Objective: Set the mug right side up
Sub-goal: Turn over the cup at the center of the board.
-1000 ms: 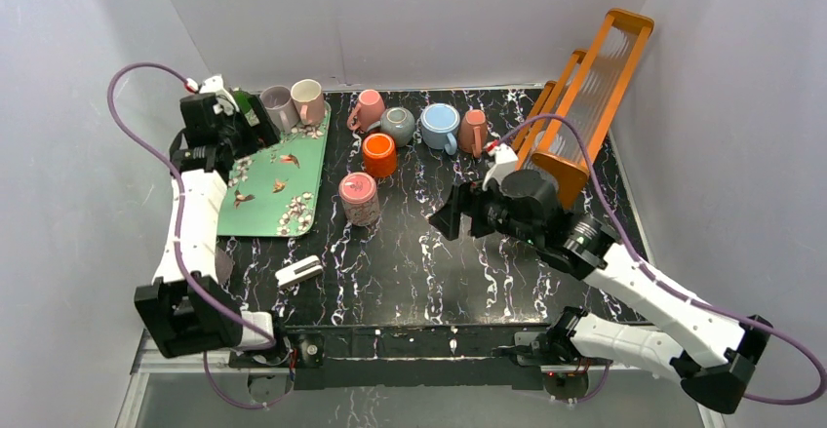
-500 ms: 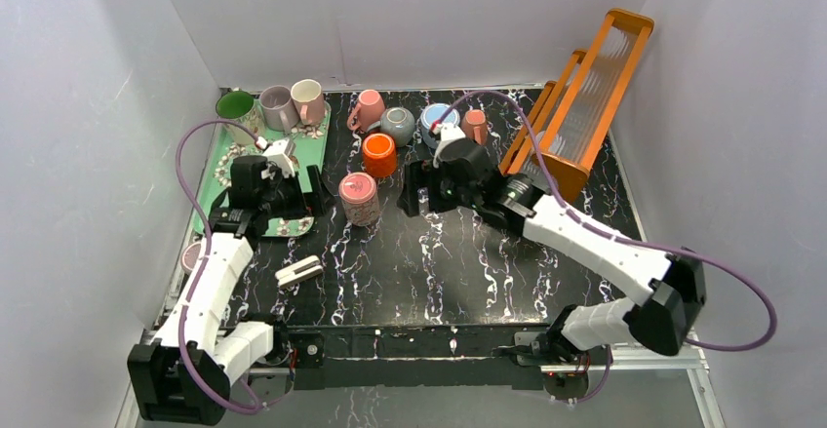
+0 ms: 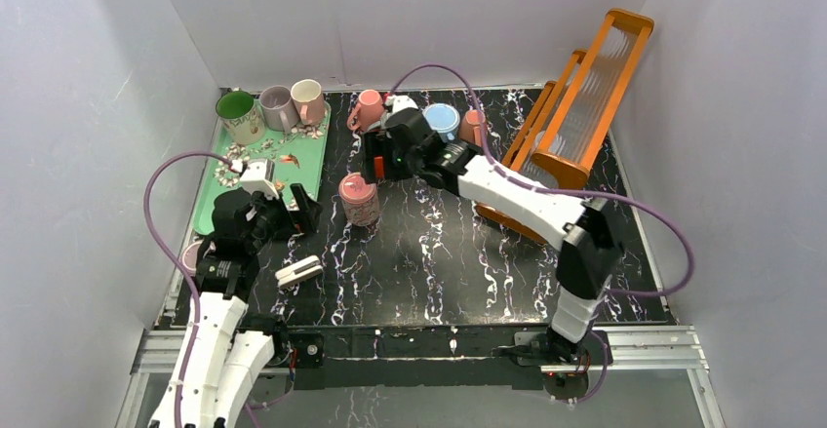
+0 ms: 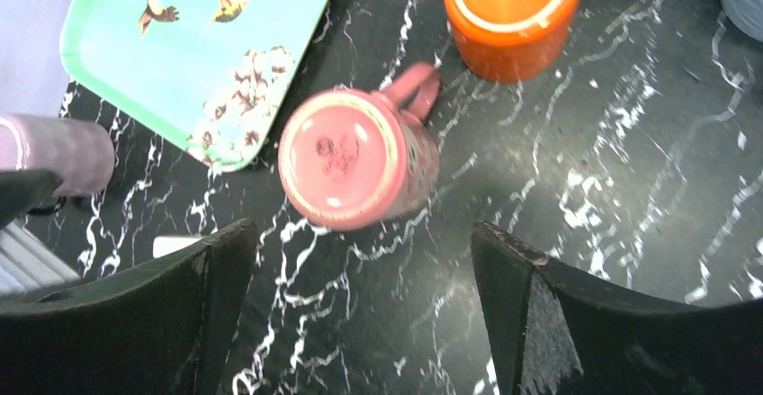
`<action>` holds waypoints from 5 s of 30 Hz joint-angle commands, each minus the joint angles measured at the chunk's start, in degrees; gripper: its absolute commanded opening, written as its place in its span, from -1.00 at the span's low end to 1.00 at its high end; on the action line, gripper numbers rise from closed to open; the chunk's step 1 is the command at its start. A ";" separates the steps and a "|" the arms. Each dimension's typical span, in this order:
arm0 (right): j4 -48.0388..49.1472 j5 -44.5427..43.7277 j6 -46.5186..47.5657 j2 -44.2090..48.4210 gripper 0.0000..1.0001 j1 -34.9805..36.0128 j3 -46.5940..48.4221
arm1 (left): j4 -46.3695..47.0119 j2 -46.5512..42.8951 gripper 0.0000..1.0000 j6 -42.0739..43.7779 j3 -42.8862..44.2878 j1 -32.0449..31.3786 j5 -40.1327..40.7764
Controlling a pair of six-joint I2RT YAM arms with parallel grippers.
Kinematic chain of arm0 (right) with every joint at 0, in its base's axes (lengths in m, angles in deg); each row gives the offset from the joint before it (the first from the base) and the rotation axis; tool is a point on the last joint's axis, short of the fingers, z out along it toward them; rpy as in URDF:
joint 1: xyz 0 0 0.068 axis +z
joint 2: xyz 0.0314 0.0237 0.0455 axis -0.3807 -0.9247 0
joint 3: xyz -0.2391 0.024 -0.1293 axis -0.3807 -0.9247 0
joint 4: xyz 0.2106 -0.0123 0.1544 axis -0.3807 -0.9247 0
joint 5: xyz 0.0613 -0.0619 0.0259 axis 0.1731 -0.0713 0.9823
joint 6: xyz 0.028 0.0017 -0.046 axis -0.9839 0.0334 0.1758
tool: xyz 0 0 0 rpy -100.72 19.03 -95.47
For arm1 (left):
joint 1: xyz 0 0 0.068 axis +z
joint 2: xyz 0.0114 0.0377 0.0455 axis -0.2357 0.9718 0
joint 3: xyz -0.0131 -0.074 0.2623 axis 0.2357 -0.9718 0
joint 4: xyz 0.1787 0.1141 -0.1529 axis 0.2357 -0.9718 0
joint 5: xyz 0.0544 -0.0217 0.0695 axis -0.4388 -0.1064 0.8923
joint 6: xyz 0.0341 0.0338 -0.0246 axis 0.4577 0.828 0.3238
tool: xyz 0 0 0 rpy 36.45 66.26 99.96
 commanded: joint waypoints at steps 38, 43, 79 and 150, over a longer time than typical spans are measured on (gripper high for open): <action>-16.43 -4.44 10.75 -6.68 -0.40 1.64 2.53 | -3.69 -5.49 0.97 1.26 1.96 -1.51 8.19; -20.17 -4.59 8.82 -5.27 -0.40 1.64 3.00 | -3.69 -5.64 0.97 1.26 2.07 -1.51 8.44; -35.22 0.18 13.71 -24.37 0.37 2.52 28.36 | -3.91 -7.14 0.97 1.17 2.23 -1.51 8.65; -38.26 7.93 14.14 -27.59 -0.41 2.85 23.36 | -3.87 -8.77 0.97 1.17 2.21 -1.51 8.66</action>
